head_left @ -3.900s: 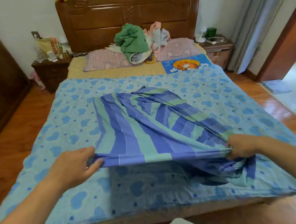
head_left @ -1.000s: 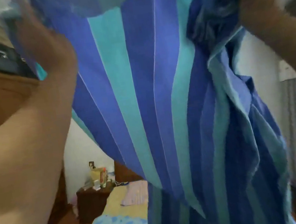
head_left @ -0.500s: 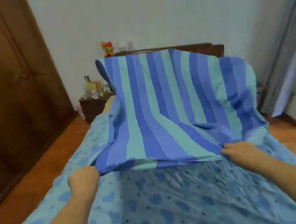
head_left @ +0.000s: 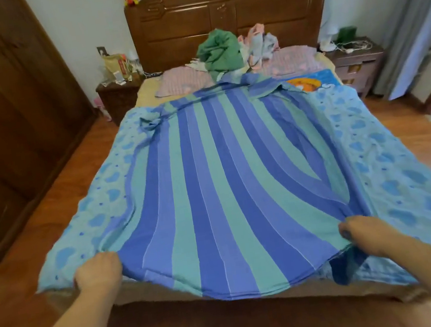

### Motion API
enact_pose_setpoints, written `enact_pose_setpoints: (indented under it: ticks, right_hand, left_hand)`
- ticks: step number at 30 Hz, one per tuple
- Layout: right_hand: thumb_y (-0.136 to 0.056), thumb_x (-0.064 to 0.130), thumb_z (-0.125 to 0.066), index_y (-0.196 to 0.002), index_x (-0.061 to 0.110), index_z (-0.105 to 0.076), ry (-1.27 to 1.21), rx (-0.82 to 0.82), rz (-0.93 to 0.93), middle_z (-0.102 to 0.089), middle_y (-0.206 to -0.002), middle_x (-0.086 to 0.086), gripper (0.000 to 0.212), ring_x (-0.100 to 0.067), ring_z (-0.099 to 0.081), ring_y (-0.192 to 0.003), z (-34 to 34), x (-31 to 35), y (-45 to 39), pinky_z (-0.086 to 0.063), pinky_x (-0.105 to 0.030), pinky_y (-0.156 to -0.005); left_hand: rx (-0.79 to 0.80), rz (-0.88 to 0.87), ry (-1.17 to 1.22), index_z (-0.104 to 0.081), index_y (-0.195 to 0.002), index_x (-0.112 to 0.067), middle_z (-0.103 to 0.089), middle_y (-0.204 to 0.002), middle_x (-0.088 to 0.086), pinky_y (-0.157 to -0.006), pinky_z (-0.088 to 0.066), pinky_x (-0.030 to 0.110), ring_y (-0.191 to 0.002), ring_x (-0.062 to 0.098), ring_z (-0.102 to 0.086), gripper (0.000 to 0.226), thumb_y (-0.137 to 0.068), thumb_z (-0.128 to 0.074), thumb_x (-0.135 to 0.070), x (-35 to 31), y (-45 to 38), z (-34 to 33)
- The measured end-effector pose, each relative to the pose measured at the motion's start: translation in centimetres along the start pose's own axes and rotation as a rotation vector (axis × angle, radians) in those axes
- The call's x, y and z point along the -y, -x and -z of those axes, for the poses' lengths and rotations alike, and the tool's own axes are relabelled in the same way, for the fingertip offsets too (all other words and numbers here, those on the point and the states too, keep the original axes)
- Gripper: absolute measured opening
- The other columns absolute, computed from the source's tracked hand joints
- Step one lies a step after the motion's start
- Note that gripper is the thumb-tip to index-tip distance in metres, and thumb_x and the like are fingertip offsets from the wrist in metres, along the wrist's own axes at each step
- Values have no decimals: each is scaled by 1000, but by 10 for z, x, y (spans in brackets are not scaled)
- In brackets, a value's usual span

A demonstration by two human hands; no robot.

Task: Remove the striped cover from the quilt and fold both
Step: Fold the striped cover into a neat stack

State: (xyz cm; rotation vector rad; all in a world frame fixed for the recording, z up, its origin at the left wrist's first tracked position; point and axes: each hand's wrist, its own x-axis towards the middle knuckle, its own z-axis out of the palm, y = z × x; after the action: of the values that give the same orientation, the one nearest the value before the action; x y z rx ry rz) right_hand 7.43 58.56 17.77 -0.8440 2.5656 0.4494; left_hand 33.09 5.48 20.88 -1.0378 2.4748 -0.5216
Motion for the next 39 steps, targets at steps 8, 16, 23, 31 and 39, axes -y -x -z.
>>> enact_pose_setpoints:
  ticks: [8,16,23,31,39]
  right_hand:
    - [-90,36,-51,-77,32,-38,47,175,-16,-44,-80,9,20,-19,-52,-84,-24,-8,7,-41,-30,-72]
    - [-101,37,-42,-145,31,-37,106,34,-13,-45,-137,2,45,-20,-63,-110,-47,-9,17,-46,-32,-78]
    - [-60,59,-79,-95,28,-67,540,125,-339,-73,-91,10,48,-8,-69,-87,10,-78,51,-35,-42,-108]
    - [-71,-5,-68,-104,5,-57,-8,-506,-176,-51,-99,-21,36,-45,-61,-74,107,-14,39,-43,-45,-59]
    - [-84,-12,-49,-118,6,-65,-316,-789,477,-58,-104,-15,41,-39,-60,-83,180,116,20,-50,-44,-67]
  left_hand:
    - [78,90,-5,-66,-125,-18,-67,-128,-1,-92,-53,42,-116,21,-65,38,-93,-47,-12,28,17,-28]
    - [198,264,262,-57,-132,-11,-59,-133,12,-94,-49,41,-120,33,-59,41,-93,-55,-22,30,44,-44]
    - [31,228,303,-60,-118,-13,-62,-118,14,-83,-51,46,-106,39,-64,29,-90,-61,-19,8,48,-49]
    - [-582,-220,476,-60,-112,-8,-54,-89,22,-48,-43,48,-57,47,-58,36,-79,-60,7,-24,51,8]
    - [-911,-909,299,-66,-85,-9,-50,-75,11,-46,-42,42,-61,34,-52,9,-82,-59,-3,-43,81,128]
